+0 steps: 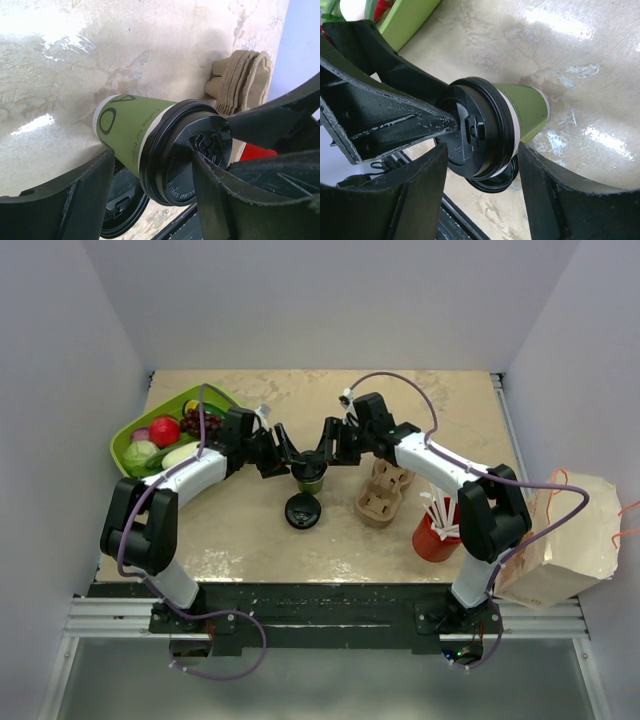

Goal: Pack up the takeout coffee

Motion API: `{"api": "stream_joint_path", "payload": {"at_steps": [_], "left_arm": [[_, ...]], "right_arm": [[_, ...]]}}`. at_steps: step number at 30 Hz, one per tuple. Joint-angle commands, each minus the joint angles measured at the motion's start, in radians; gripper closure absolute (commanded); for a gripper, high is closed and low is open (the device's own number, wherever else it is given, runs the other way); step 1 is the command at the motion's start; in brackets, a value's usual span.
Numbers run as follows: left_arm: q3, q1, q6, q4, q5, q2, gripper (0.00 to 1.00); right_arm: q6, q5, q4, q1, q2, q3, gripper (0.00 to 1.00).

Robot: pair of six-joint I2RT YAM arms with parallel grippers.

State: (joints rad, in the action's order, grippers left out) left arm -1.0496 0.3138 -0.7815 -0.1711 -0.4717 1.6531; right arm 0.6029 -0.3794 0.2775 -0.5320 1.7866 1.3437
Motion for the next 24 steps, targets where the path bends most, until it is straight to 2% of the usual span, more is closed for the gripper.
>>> {"api": "stream_joint_path", "payload": {"at_steps": [1,9,14,15,20,21,24], "left_arm": [[-0.009,0.001,0.014,-0.001,0.065,-0.018,0.34],[0.011,0.036,0.016,-0.024,0.111,-0.022,0.35],[0.043,0.057,-0.008,0.001,0.107,-0.047,0.36],[0.048,0.059,-0.013,0.002,0.101,-0.050,0.38],[0.092,0.073,-0.033,0.008,0.100,-0.088,0.39],[0.100,0.073,-0.036,0.008,0.100,-0.095,0.39],[0.129,0.073,-0.044,0.022,0.102,-0.111,0.39]], "right_arm": [[0.014,-0.027,0.008,-0.011,0.002,0.020,0.39],[0.017,-0.049,0.026,-0.049,0.022,0.028,0.43],[0.040,-0.043,0.008,-0.062,0.034,0.025,0.49],[0.049,-0.033,-0.001,-0.060,0.033,0.020,0.56],[0.086,-0.012,-0.052,-0.062,0.045,0.011,0.76],[0.087,-0.021,-0.058,-0.060,0.051,0.012,0.87],[0.074,-0.016,-0.057,-0.059,0.066,0.031,0.94]]}}
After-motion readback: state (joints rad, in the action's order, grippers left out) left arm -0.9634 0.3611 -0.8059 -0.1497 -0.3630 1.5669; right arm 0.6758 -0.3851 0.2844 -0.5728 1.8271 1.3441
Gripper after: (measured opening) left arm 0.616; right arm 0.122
